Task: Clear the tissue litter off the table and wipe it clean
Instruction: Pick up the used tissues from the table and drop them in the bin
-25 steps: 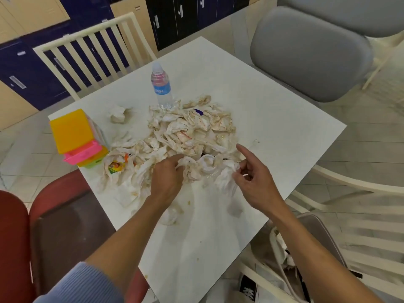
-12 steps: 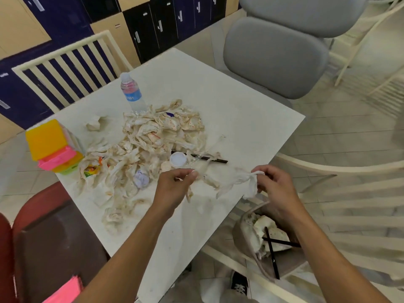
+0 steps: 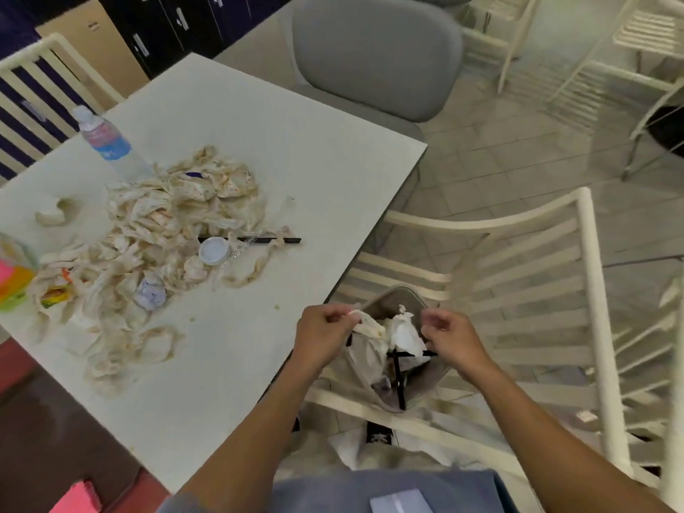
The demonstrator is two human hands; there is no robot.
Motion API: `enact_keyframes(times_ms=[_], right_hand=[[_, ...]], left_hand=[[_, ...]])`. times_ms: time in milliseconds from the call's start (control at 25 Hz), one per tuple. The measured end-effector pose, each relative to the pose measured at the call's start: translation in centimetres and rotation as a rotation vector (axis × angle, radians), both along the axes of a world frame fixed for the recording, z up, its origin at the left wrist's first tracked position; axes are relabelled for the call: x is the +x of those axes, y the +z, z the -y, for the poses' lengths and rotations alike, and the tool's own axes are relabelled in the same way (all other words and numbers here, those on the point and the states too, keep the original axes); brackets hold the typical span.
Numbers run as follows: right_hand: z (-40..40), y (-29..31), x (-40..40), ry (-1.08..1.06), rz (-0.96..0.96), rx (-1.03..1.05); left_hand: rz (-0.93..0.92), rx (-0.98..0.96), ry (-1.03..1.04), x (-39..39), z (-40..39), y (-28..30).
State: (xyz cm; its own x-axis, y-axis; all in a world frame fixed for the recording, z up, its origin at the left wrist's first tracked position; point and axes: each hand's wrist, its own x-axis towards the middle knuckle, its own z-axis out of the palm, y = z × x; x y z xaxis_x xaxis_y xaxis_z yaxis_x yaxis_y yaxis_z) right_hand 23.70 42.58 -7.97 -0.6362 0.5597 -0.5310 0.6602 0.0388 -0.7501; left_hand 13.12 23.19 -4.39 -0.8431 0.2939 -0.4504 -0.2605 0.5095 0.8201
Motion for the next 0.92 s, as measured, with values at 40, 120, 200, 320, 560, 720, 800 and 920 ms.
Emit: enact_keyframes(times_ms=[40,120,200,320,560,720,800,920], right_hand=[[0.0,-0.3,0.5,0.004,0.011,0.007],[-0.2,-0.6,1.1,-0.004,0.011,0.02],[-0.3,-0.2,1.3,0.015,0.017,0.042],[0.1,0.7,0.8,0.046,0.005,0.028],[4.5,3.0,-4.9,0.231,-0.054,0.042],[9.8,4.5,-11.2,0.372,-0.139,0.076],[12.3,4.4,-14.2,0.421,-0.156,0.1],[15.7,3.5,-17.9,0.549,-0.1,0.214]], left_hand=[[-0.022,-0.059,-0.052,0.7,-0.8,-0.9],[-0.056,-0.144,-0.158,1.9,-2.0,-2.1],[-0.04,-0.184,-0.233,2.6,-2.5,-2.8],[-0.026,-0.232,-0.279,2.6,-2.2,-2.8],[-0.089,-0.22,-0.071,-1.2,2.5,-0.2],[-0.143,-0.22,0.067,-4.9,7.6,1.7],[-0.157,-0.222,0.117,-6.6,9.9,2.2],[-0.163,-0.234,0.162,-9.1,13.6,2.2]])
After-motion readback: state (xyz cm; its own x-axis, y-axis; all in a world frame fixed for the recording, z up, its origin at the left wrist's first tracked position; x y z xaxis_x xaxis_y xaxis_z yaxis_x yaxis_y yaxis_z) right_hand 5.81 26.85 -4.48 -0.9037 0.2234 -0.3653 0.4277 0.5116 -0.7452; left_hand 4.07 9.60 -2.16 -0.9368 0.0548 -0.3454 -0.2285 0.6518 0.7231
